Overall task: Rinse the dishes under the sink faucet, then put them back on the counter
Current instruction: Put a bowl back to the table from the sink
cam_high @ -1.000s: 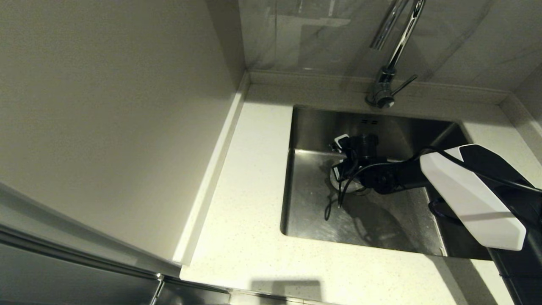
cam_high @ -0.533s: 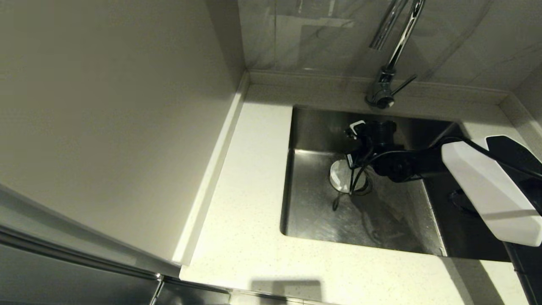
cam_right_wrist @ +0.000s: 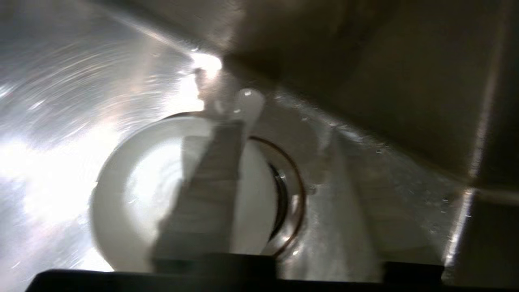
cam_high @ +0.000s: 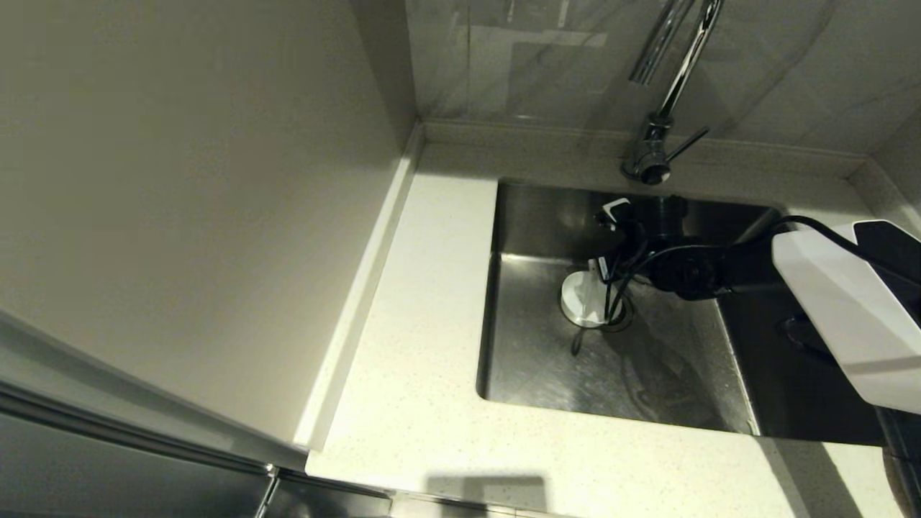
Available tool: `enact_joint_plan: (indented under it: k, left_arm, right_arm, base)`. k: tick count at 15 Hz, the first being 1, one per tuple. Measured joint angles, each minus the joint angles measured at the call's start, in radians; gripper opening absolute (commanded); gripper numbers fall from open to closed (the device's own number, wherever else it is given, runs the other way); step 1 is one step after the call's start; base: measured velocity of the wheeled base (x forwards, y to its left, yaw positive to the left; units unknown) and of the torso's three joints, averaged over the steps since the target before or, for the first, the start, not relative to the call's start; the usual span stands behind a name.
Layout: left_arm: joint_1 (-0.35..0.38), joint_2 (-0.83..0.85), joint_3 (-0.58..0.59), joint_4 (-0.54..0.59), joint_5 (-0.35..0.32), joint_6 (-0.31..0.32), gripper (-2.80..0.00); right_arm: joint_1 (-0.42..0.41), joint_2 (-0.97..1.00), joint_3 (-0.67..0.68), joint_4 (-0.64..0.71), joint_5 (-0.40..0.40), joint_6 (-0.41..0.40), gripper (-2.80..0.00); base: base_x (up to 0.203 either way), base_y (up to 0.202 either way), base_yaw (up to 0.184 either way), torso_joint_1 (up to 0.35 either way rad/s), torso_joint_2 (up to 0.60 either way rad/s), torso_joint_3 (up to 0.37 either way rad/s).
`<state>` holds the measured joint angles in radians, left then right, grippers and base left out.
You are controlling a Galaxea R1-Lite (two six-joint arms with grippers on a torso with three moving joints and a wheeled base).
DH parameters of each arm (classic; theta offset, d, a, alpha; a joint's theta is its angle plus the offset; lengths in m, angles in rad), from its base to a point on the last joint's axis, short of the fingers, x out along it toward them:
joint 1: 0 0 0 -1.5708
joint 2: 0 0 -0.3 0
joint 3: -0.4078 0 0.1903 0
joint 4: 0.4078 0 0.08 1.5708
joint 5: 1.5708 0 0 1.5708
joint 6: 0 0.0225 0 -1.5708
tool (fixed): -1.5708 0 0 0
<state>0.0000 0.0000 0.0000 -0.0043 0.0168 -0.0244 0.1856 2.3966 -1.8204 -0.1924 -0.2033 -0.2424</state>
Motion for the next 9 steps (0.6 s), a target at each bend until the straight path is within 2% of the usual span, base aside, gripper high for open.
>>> enact_joint_plan:
  k: [4,9]
  left_arm:
    - [0.0,0.0,0.0,0.0,0.0,0.0,-2.8]
    - [0.0,0.0,0.0,0.0,0.0,0.0,-2.8]
  right_arm:
    - [-0.003,-0.004,-0.033,0.1,0.078,0.051,0.0]
    - [-0.009,0.055,-0.151,0.124,0.074,0.108,0.0]
  base:
    - [0.0,0.0,0.0,0.0,0.0,0.0]
    - [0.0,0.0,0.0,0.0,0.0,0.0]
